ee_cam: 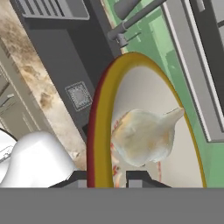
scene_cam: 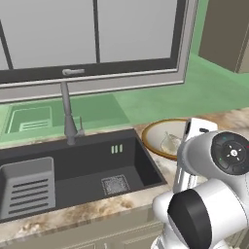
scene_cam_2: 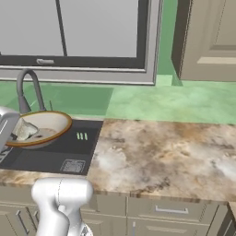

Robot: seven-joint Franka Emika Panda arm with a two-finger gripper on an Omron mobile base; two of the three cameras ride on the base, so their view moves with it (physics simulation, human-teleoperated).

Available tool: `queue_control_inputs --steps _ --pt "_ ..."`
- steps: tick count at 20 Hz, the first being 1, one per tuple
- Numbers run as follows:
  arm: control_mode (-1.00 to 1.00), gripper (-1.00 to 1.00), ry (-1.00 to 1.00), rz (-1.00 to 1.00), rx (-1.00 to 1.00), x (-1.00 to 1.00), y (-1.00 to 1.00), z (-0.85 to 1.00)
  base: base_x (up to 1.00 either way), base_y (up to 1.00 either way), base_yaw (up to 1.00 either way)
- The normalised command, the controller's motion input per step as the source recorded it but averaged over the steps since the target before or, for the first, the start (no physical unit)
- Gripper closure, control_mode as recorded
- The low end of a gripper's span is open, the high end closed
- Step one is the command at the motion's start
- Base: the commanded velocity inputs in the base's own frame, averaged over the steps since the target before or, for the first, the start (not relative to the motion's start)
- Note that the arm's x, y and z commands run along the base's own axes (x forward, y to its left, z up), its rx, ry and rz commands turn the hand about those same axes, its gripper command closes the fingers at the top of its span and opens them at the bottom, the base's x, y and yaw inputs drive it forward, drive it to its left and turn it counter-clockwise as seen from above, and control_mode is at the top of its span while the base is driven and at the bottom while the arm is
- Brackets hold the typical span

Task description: Pick the garlic from the cabinet and place it in the bowl. Then pick the bowl and place it in the sink. Then turn on the sink facuet.

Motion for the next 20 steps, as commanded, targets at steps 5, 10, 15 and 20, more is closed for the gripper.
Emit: queue_control_inputs --steps 5,10,15,20 --pt "1.0 1.0 0.0 0.0 0.0 0.0 0.0 0.0 0.4 0.0 0.0" --pt "1.0 1.0 0.0 0.0 0.0 0.0 0.0 0.0 0.17 0.0 0.04" --pt "-1.0 1.0 0.21 0.14 0.02 0.26 0.0 -0.24 0.0 0.0 0.0" --pt "-1.0 1.0 0.26 0.5 0.0 0.33 0.0 -0.54 0.0 0.0 0.0"
